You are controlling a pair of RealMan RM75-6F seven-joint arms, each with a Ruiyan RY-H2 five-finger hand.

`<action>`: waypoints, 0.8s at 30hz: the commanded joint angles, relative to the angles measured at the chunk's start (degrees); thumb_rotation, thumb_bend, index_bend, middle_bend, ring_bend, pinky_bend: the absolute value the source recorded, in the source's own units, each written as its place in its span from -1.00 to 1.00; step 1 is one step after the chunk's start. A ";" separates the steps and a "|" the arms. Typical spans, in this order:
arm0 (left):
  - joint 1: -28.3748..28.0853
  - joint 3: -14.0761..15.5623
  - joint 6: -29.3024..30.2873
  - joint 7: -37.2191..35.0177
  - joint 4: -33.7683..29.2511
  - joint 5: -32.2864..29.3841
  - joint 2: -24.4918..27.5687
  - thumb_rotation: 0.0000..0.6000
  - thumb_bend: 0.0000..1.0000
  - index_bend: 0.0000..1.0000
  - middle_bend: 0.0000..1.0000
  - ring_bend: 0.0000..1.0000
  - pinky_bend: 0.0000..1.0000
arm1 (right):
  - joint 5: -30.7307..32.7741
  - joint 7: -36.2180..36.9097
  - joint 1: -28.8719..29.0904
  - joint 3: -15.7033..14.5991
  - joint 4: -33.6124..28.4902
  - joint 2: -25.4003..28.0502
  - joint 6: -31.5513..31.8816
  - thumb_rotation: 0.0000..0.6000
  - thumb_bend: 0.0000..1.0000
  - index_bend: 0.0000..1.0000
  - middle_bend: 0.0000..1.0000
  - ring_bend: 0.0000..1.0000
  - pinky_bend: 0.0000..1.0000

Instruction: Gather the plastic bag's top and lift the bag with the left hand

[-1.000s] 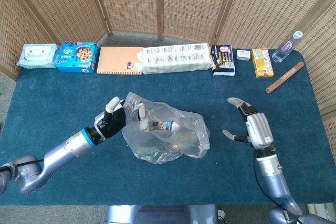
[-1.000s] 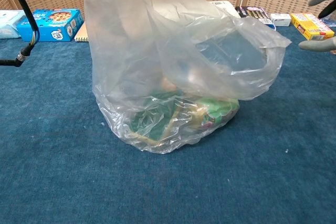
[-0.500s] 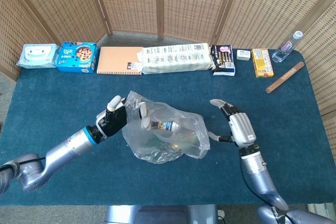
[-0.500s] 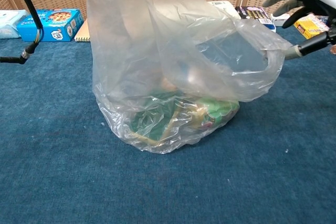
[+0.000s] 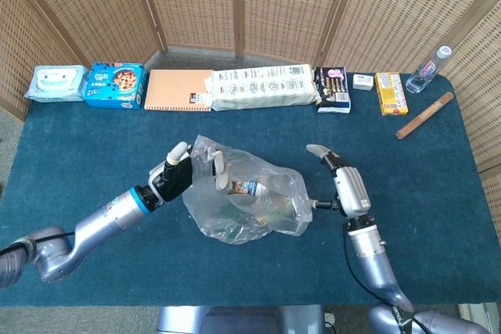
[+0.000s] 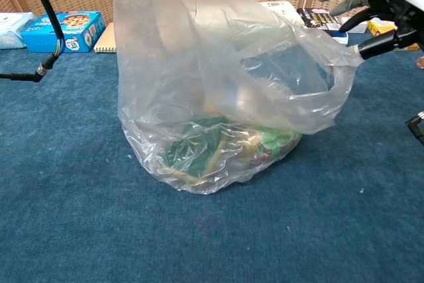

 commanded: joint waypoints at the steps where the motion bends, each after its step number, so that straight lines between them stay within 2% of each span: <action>1: 0.02 -0.02 -0.01 0.13 0.12 0.02 -0.11 -1.00 -0.69 0.02 0.13 0.12 -0.19 | 0.90 1.07 -0.17 0.33 -1.14 -0.10 -0.16 0.90 -0.84 -0.67 -0.61 -0.53 -0.44; 7: 0.02 0.01 -0.16 0.63 0.45 0.12 -0.47 -1.00 -0.69 0.02 0.13 0.12 -0.19 | 3.24 4.76 -0.52 1.41 -4.24 0.29 -0.85 0.91 -0.85 -0.68 -0.61 -0.53 -0.44; 9: 0.02 0.08 -0.21 0.72 0.45 0.23 -0.62 -1.00 -0.69 0.02 0.13 0.11 -0.19 | 4.25 6.31 -0.62 2.59 -5.48 0.31 -0.51 0.91 -0.85 -0.68 -0.61 -0.53 -0.44; 17: 0.01 0.05 -0.32 0.60 0.67 0.20 -0.82 -1.00 -0.69 0.02 0.13 0.10 -0.20 | 7.08 6.12 -0.54 5.11 -7.25 1.80 -0.67 0.91 -0.85 -0.68 -0.61 -0.53 -0.44; 24: -0.25 -0.31 -0.06 0.26 0.66 0.61 -0.75 -1.00 -0.69 0.02 0.13 0.10 -0.20 | 6.55 4.98 -0.61 3.10 -4.87 2.56 -2.15 0.88 -0.85 -0.68 -0.61 -0.53 -0.45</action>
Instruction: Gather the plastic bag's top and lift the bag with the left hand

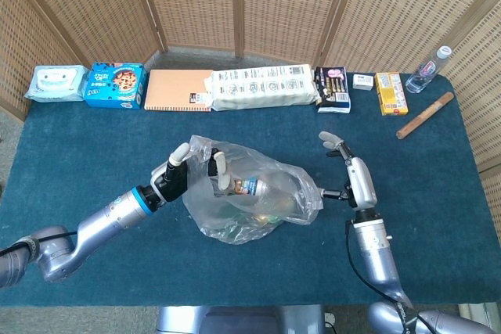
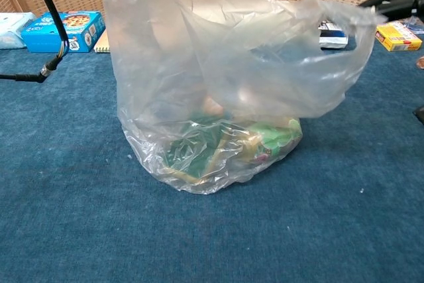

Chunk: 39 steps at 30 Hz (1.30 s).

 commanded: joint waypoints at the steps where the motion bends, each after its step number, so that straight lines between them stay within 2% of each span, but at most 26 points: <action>1: -0.12 -0.06 -0.06 -0.10 0.05 0.05 0.06 -1.00 -0.69 0.02 0.13 0.10 -0.20 | -0.96 -0.33 -0.10 -1.26 1.78 0.08 -0.39 0.88 -0.85 -0.68 -0.61 -0.53 -0.45; 9: -0.33 -0.70 -0.62 -0.24 0.53 -1.28 -0.10 -1.00 -0.69 0.02 0.13 0.10 -0.20 | -5.17 -2.17 -0.07 -4.38 3.34 0.61 -0.26 0.89 -0.84 -0.69 -0.62 -0.56 -0.48; 19: -0.26 -0.97 -0.58 -0.48 0.70 -1.13 0.24 -1.00 -0.69 0.02 0.13 0.10 -0.20 | -9.64 -7.74 1.06 -5.64 8.54 -0.34 1.94 1.00 -0.82 -0.80 -0.65 -0.58 -0.51; 24: -0.06 -0.61 -0.55 -1.46 0.88 -0.79 0.46 -1.00 -0.69 0.02 0.13 0.10 -0.20 | -9.73 -7.34 0.70 -5.43 10.31 -0.05 3.13 1.00 -0.83 -0.80 -0.65 -0.59 -0.52; 30: -0.14 -0.95 -0.59 -1.73 1.09 -1.03 0.73 -1.00 -0.69 0.02 0.13 0.10 -0.20 | -11.72 -5.26 0.84 -7.06 11.17 0.70 2.87 1.00 -0.88 -0.84 -0.67 -0.65 -0.59; 39: -1.14 -2.01 -1.81 -1.04 1.27 -1.91 0.09 -1.00 -0.69 0.02 0.13 0.10 -0.21 | -13.94 -2.19 2.18 -7.44 9.93 -2.21 3.62 1.00 -0.94 -0.87 -0.72 -0.71 -0.66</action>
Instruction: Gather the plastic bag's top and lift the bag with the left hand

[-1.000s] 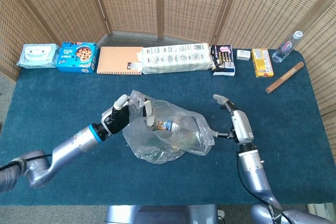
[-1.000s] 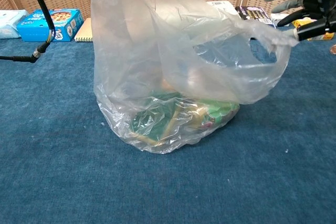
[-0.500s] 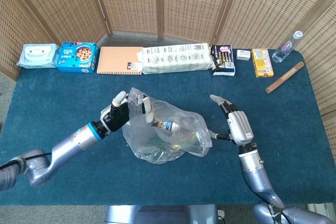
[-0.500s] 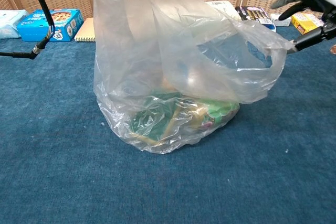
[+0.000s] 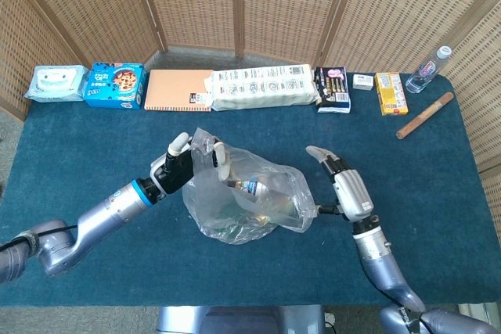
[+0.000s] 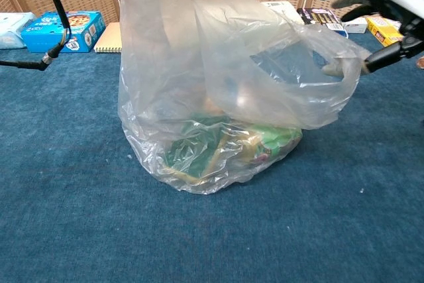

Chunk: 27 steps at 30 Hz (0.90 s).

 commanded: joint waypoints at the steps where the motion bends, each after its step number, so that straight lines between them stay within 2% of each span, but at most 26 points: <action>1: -0.32 -0.45 -0.28 0.38 0.13 -0.37 -0.29 -1.00 -0.69 0.02 0.13 0.10 -0.21 | -0.18 0.98 0.74 0.62 -0.66 -1.90 0.60 1.00 -0.94 -0.87 -0.72 -0.71 -0.66; 11: -0.53 -1.14 -0.96 0.85 0.39 -1.14 -0.96 -1.00 -0.69 0.02 0.13 0.10 -0.21 | 2.73 0.29 1.85 3.27 -2.21 -6.66 1.36 1.00 -0.95 -0.87 -0.72 -0.74 -0.73; 17: -0.36 -0.91 -0.75 0.68 0.36 -0.49 -0.93 -1.00 -0.69 0.02 0.13 0.10 -0.21 | 4.72 0.34 1.97 5.21 -2.68 -8.65 2.43 1.00 -0.93 -0.76 -0.68 -0.72 -0.74; 23: 0.49 -0.22 0.46 0.91 0.42 0.54 -0.22 -1.00 -0.69 0.02 0.13 0.10 -0.21 | 8.18 4.14 1.59 9.50 -3.86 -11.06 5.02 1.00 -0.89 -0.70 -0.65 -0.70 -0.74; 27: 0.99 0.03 1.02 1.70 0.41 0.64 0.26 -1.00 -0.69 0.02 0.13 0.10 -0.23 | 9.46 5.70 1.23 10.61 -5.42 -10.83 5.17 1.00 -0.89 -0.70 -0.65 -0.70 -0.75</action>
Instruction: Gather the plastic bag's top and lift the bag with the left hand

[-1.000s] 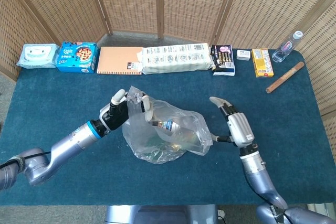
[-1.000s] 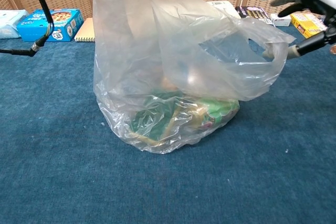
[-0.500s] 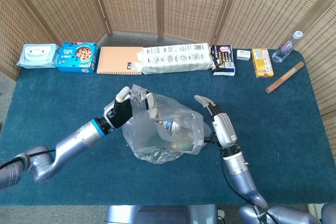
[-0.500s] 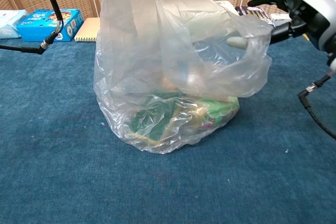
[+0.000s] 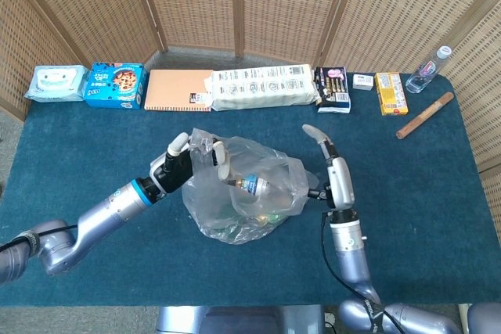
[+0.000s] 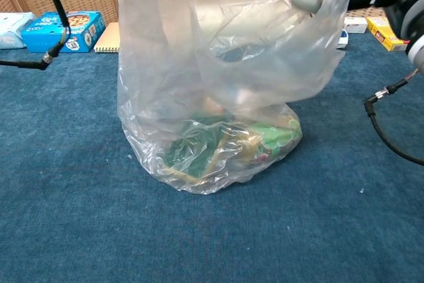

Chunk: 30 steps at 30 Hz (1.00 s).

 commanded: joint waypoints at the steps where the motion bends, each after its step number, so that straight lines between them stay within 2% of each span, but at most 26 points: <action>1: 0.30 0.18 0.30 0.55 0.02 0.10 0.34 -1.00 -0.69 0.02 0.13 0.10 -0.24 | 1.39 1.15 -0.41 1.16 -1.80 0.08 0.25 1.00 -0.89 -0.70 -0.65 -0.70 -0.75; 12: 1.70 0.28 1.69 5.23 -0.82 -0.34 1.47 -1.00 -0.69 0.02 0.13 0.05 -0.28 | 6.69 2.01 -0.50 6.43 -8.52 2.40 -0.63 1.00 -0.90 -0.70 -0.65 -0.72 -0.78; 24: 3.64 -0.08 3.01 8.70 -2.43 -1.54 2.79 -1.00 -0.69 0.02 0.12 0.02 -0.28 | 10.90 1.52 -0.47 9.97 -15.64 6.67 -3.05 1.00 -0.94 -0.75 -0.72 -0.79 -0.82; 30: 3.93 0.00 2.67 9.11 -2.15 -1.60 2.35 -1.00 -0.69 0.02 0.08 -0.02 -0.31 | 12.56 0.04 0.93 12.38 -16.63 8.14 -4.16 1.00 -0.95 -0.75 -0.73 -0.81 -0.83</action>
